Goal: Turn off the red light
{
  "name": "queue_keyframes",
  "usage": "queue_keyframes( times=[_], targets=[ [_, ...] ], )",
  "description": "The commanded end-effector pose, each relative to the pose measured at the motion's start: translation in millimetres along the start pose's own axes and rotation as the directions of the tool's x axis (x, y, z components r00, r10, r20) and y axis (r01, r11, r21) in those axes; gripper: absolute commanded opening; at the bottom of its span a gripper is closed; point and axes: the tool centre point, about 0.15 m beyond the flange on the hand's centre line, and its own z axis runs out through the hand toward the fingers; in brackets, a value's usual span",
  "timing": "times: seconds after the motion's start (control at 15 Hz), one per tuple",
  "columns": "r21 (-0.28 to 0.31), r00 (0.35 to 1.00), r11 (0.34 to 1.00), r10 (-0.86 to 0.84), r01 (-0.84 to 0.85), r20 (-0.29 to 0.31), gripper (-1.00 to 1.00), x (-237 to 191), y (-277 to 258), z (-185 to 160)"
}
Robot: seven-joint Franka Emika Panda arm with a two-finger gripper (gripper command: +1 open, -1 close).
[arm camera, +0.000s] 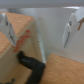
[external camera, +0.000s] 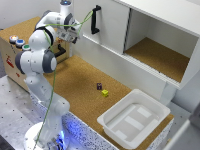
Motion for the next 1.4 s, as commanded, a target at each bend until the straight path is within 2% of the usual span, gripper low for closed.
queue_keyframes(
  times=[0.0, 0.2, 0.53, 0.67, 0.8, 1.0, 1.2, 1.33],
  targets=[
    [0.1, 0.934, 0.936, -0.345, 0.336, 0.09, 1.0, 55, -100, -9],
    [0.118, 0.828, 0.83, -0.555, 0.545, 0.081, 1.0, 79, -165, -20],
    [0.166, 0.564, 0.57, -0.822, 0.805, 0.086, 1.0, 74, -270, -22],
    [0.157, 0.471, 0.48, -0.877, 0.863, 0.095, 1.0, 57, -293, -19],
    [0.108, 0.39, 0.401, -0.914, 0.91, 0.11, 1.0, 36, -302, -27],
    [0.067, 0.363, 0.374, -0.921, 0.925, 0.138, 1.0, 4, -292, -40],
    [0.116, 0.372, 0.389, -0.917, 0.914, 0.148, 1.0, -35, -278, -55],
    [0.145, 0.437, 0.45, -0.892, 0.881, 0.113, 1.0, -54, -268, -63]
  ],
)
